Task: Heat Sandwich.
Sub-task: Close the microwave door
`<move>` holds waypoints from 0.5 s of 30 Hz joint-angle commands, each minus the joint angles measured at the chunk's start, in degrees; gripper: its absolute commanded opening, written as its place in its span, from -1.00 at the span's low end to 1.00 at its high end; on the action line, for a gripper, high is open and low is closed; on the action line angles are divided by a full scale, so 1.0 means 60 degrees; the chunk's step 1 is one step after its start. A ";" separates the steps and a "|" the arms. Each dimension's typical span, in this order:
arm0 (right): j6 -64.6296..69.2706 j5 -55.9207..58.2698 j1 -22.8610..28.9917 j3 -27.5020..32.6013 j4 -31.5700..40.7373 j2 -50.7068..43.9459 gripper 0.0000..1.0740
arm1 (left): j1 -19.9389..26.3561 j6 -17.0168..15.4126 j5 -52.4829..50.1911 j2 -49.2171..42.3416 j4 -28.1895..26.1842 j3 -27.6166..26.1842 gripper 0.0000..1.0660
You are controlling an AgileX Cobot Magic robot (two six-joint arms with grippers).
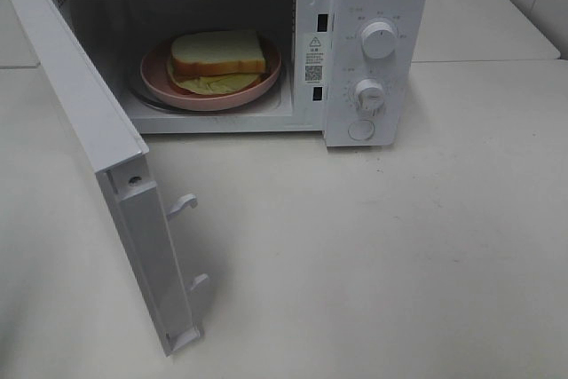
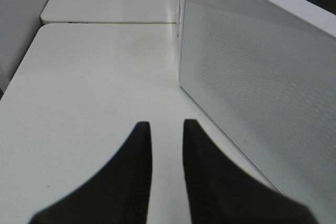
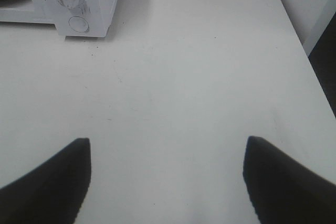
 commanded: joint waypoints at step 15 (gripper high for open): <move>-0.0095 -0.0086 -0.0067 0.0010 0.0029 -0.0267 0.42 | -0.0048 0.0105 -0.6589 0.1996 -0.0115 0.2607 -0.99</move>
